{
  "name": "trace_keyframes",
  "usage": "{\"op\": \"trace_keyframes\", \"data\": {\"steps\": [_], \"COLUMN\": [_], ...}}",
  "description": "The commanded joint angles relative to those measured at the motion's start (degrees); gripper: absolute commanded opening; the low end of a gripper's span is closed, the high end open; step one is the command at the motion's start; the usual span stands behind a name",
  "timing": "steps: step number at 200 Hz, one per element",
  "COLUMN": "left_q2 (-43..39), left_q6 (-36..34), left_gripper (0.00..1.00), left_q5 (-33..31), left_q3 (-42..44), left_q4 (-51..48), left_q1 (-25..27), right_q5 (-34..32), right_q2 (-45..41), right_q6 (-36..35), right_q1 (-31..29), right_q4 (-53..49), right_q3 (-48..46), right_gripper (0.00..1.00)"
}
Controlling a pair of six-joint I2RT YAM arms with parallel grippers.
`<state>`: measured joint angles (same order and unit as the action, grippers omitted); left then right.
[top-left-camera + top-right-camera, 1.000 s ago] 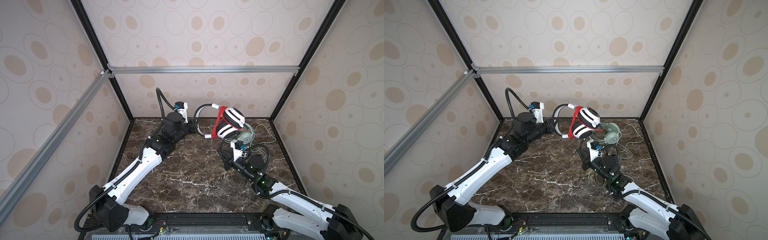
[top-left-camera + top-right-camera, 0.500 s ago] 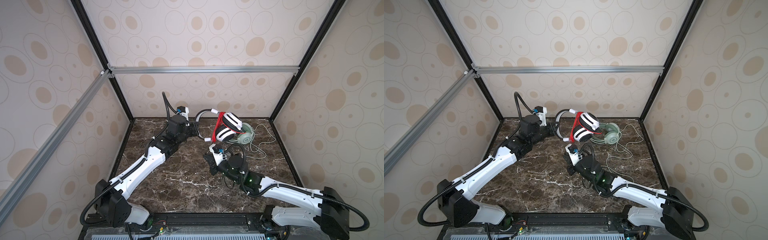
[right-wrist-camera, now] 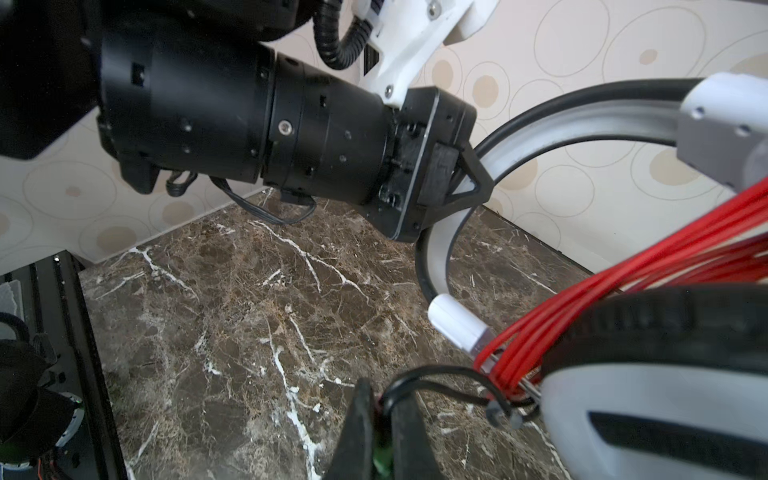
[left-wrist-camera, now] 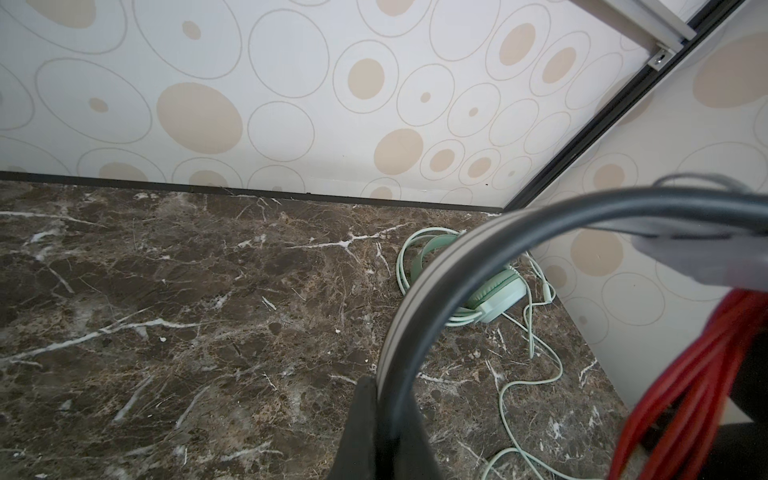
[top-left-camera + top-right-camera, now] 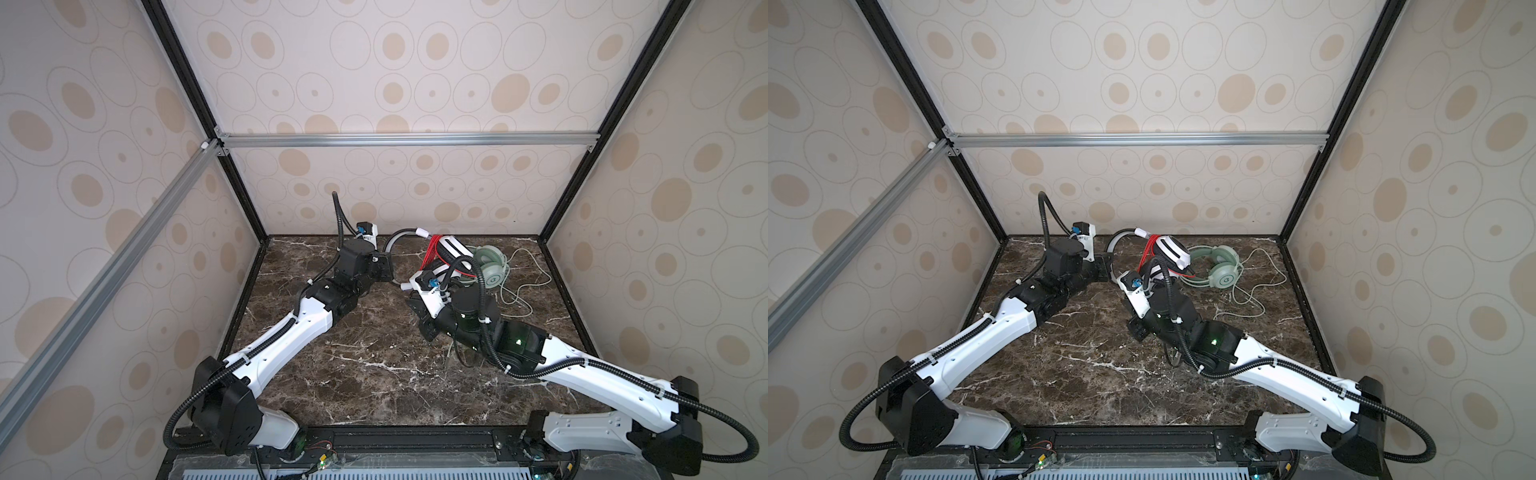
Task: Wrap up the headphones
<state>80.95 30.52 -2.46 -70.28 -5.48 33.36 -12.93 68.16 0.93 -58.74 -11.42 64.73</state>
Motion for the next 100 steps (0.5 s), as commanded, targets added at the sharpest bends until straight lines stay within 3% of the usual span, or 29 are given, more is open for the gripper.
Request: {"op": "trace_keyframes", "data": {"steps": [1,61,100], "left_q2": [-0.45,-1.89,-3.40], "left_q6": [-4.14,-14.54,-18.43], "left_gripper": [0.00,0.00,0.00], "left_q5": [0.25,-1.50,-2.80], "left_q3": [-0.28,0.99,2.21], "left_q4": [3.99,-4.53,-7.55], "left_q1": [0.07,1.77,2.47], "right_q5": [0.35,-4.93,-8.59], "right_q2": [1.93,10.36,11.32], "right_q6": [-1.60,-8.22,-11.60], "right_q1": [-1.03,-1.04,-1.07], "right_q4": [-6.59,-23.85,-26.66], "right_q3": [5.54,20.35,23.68], "right_gripper": [0.00,0.00,0.00]}}
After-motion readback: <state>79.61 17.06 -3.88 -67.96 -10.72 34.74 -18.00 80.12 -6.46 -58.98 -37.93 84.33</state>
